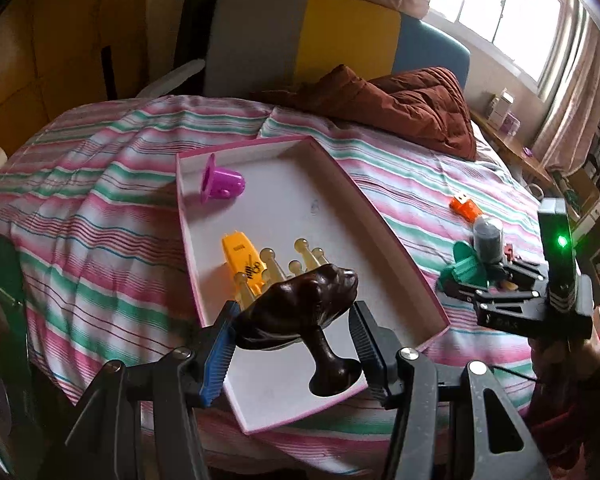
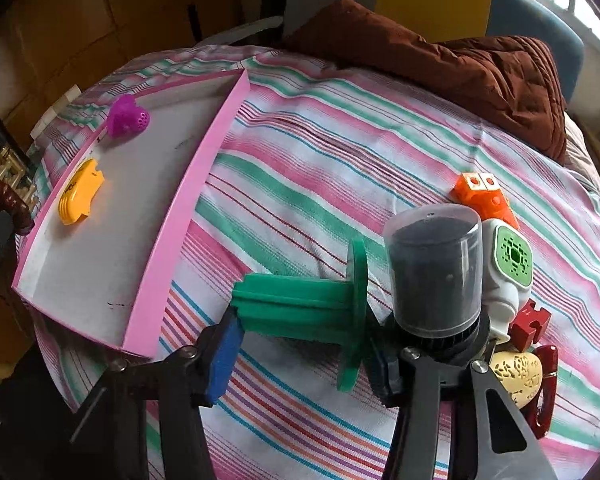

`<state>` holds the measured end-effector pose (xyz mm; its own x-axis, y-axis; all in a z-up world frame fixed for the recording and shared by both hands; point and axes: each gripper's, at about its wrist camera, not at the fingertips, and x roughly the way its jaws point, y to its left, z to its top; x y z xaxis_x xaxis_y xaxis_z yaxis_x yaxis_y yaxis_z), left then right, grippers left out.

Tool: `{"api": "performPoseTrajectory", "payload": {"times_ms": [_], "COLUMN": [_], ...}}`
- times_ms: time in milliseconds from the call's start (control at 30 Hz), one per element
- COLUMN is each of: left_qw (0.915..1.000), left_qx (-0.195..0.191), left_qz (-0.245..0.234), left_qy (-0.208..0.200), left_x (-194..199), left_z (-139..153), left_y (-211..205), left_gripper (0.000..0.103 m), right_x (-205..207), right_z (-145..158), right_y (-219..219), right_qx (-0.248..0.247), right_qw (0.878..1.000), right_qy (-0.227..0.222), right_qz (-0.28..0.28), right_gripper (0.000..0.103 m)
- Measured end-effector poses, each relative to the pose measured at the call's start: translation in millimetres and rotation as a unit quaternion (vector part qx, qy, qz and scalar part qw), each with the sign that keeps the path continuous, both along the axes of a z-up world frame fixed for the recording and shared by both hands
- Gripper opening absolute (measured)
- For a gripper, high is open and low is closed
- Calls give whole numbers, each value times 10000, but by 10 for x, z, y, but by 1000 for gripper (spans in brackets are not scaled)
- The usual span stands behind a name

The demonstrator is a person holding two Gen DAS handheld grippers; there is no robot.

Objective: Organize rigid objects
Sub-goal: 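Lower the brown fluted piece into the tray and open the left tool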

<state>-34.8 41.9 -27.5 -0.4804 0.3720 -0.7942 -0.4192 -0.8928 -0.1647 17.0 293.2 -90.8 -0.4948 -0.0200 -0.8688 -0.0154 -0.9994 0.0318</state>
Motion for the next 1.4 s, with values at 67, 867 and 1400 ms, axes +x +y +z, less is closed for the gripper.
{"api": "performPoseTrajectory", "payload": {"times_ms": [67, 867, 1400], "left_qw": [9999, 9964, 9989], "left_qx": [100, 134, -245], "left_qz": [90, 308, 338], "left_qy": [-83, -776, -224], "left_x": [-82, -1821, -1735], "left_z": [5, -395, -237], "left_y": [-39, 650, 473], "left_gripper": [57, 57, 70], "right_x": [0, -21, -26], "right_z": [-1, -38, -62], "right_y": [6, -43, -27], "right_qx": [-2, 149, 120], "right_qw": [10000, 9998, 9999], "right_qy": [-15, -88, -102], "right_qz": [-24, 34, 18], "right_gripper": [55, 55, 55]}}
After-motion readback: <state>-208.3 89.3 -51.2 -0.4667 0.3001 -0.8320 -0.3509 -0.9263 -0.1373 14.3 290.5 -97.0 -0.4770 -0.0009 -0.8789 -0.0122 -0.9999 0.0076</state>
